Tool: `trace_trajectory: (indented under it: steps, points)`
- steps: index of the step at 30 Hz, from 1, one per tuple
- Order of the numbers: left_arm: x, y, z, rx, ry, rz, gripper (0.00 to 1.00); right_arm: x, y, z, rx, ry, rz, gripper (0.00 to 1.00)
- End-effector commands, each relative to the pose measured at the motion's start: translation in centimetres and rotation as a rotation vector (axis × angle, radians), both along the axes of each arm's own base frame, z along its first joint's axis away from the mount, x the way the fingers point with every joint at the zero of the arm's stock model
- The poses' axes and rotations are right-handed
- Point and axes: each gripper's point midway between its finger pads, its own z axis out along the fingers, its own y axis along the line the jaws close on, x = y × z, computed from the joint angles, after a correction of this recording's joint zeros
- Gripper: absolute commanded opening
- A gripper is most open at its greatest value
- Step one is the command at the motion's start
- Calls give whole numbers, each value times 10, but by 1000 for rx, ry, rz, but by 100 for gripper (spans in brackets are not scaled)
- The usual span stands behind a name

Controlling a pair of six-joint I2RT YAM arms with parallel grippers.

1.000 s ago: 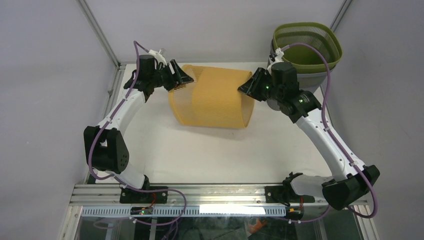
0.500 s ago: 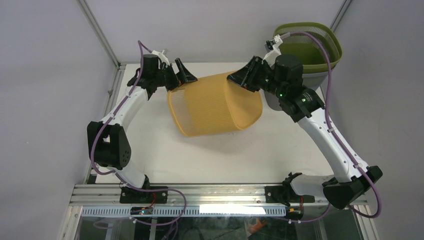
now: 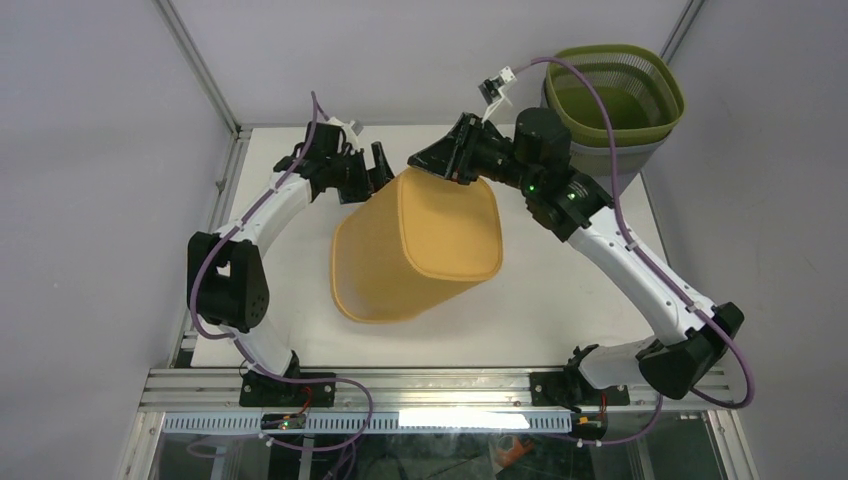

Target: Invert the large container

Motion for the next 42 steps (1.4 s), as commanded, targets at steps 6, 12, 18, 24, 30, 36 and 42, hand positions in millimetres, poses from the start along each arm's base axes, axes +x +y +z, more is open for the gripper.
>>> trace_trajectory:
  steps: [6, 12, 18, 24, 30, 36, 42]
  points:
    - [21, -25, 15, -13, -209, -75, 99, 18, 14, -19, -12, 5, -23, 43]
    - [56, -15, 26, 55, -273, 15, 99, 19, 9, -21, -69, -7, -42, 48]
    - [84, 16, 53, 92, -286, 113, 99, 20, -40, -8, -259, -116, -198, 59]
    - [93, 59, 126, 73, -420, 201, 99, -22, -105, -37, -442, -124, -249, 67]
    - [68, 68, 226, 3, -630, 187, 99, -96, -111, -110, -431, -50, 5, 75]
    - [-10, 49, 297, -95, -804, 6, 99, -156, -89, -139, -204, -75, 299, 81]
    - [-101, 36, 315, -191, -862, -157, 99, -160, -61, -156, -158, -37, 476, 81]
